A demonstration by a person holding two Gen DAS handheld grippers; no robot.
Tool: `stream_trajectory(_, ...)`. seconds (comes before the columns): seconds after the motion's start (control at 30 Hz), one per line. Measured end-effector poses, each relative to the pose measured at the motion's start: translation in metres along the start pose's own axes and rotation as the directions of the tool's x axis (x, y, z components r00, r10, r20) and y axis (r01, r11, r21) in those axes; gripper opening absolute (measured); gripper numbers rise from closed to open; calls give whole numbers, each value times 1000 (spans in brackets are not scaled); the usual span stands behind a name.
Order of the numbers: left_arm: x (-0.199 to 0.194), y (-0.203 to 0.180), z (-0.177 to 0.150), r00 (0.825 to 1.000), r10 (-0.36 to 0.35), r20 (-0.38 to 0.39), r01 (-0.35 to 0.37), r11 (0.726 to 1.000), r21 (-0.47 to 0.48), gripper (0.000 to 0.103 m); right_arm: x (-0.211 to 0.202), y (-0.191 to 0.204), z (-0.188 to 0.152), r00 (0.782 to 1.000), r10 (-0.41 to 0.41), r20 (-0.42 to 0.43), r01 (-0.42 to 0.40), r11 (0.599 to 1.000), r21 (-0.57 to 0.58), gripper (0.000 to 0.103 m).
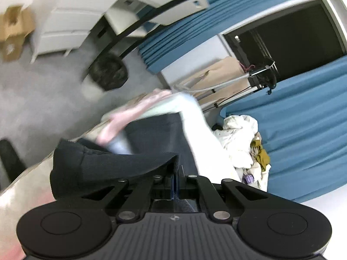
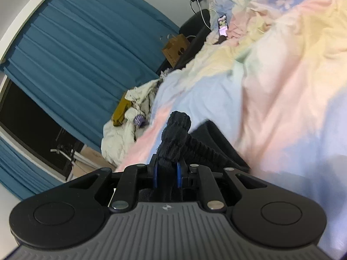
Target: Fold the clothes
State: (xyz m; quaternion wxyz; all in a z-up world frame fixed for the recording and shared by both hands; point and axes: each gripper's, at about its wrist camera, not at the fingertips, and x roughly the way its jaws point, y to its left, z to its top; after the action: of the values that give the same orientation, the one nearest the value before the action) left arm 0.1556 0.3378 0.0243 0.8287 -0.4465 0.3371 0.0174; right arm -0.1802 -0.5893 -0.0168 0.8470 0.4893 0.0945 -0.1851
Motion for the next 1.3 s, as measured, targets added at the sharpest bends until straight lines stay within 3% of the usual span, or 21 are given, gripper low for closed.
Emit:
stream_trajectory(0.13, 76, -83, 16, 997, 63, 40, -66, 995, 77, 2, 60, 3, 22, 999, -27, 19, 26, 999, 25, 16)
stream_trajectory(0.23, 151, -129, 10, 989, 136, 65, -145, 976, 164, 2, 110, -4, 28, 997, -67, 29, 65, 997, 44, 16)
stream_trajectory(0.4, 221, -129, -10, 986, 147, 83, -164, 952, 260, 4, 169, -26, 24, 994, -110, 22, 109, 994, 20, 16)
stream_trajectory(0.5, 260, -126, -23, 985, 148, 94, -170, 934, 315, 19, 188, -33, 21, 993, -117, 12, 117, 993, -3, 17)
stream_trajectory(0.57, 286, -124, -31, 984, 148, 101, -175, 920, 351, 57, 195, -34, 19, 993, -120, 9, 120, 993, -22, 18)
stream_trajectory(0.67, 264, -112, -37, 994, 52, 95, -82, 932, 353, 90, 195, -24, 15, 993, -114, 10, 115, 989, -94, 27)
stream_trajectory(0.73, 237, -102, -41, 996, -21, 86, -9, 941, 339, 94, 184, -19, 13, 997, -78, 28, 81, 989, -120, 49)
stream_trajectory(0.77, 223, -96, -45, 995, -60, 82, 29, 944, 330, 98, 176, -17, 12, 997, -53, 47, 59, 990, -127, 70)
stream_trajectory(0.8, 207, -90, -49, 992, -93, 83, 62, 946, 319, 100, 167, -15, 10, 997, -28, 65, 37, 990, -134, 84)
stream_trajectory(0.9, 159, -66, -62, 981, -168, 98, 135, 950, 281, 103, 132, -12, 4, 994, 25, 107, -8, 987, -159, 94)
stream_trajectory(1.0, 121, -37, -70, 977, -187, 103, 163, 965, 207, 103, 93, -9, -7, 986, 3, 168, 34, 975, -220, 103)
stream_trajectory(1.03, 114, -31, -71, 981, -169, 101, 149, 972, 180, 103, 80, -9, -10, 981, -12, 194, 60, 969, -240, 103)
stream_trajectory(1.17, 93, -5, -70, 992, -76, 103, 65, 992, 106, 103, 55, -31, -24, 989, -40, 139, 65, 983, -174, 103)
stream_trajectory(1.3, 91, 25, -79, 1000, 6, 22, -8, 997, 77, 103, 45, -56, -44, 994, -67, 88, 68, 998, -10, 103)
